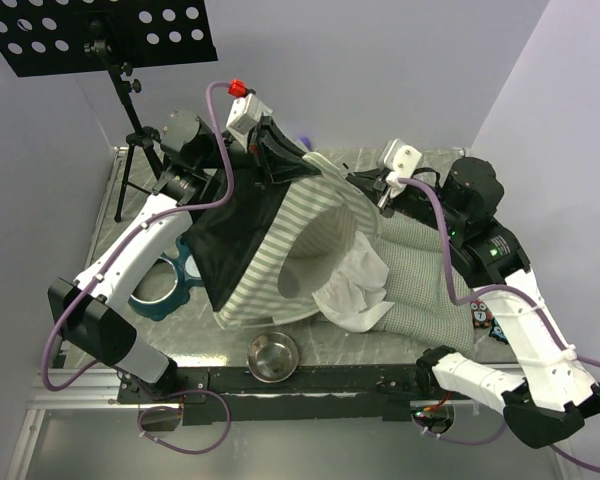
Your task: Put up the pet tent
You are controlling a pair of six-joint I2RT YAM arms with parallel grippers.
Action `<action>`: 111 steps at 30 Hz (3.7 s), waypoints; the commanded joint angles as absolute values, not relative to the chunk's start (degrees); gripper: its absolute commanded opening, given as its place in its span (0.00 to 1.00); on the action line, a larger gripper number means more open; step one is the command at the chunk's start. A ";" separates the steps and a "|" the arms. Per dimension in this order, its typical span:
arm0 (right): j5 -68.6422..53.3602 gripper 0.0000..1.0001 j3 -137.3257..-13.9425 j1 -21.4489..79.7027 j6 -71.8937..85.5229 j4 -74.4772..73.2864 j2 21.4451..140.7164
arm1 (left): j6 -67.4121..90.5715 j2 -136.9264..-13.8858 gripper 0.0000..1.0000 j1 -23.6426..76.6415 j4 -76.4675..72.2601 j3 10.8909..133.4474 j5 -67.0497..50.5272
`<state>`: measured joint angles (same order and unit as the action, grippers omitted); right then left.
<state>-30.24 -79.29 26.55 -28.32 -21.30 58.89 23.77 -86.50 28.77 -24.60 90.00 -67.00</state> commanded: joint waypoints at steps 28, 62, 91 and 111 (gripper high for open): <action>-25.93 0.00 -74.88 26.54 -34.01 -38.58 62.05 | 27.51 -83.06 0.01 25.75 -35.77 93.78 -62.49; -27.51 0.00 -79.28 28.21 -32.78 -38.59 63.63 | 19.70 -82.62 0.01 29.09 -28.14 88.68 -65.65; -29.53 0.00 -79.19 29.09 -32.69 -36.65 62.93 | -5.44 -83.23 0.01 34.54 -3.26 88.59 -60.82; -33.46 0.85 -74.01 21.04 -26.30 -36.83 55.90 | 8.95 -84.90 0.01 27.69 -14.22 89.91 -61.79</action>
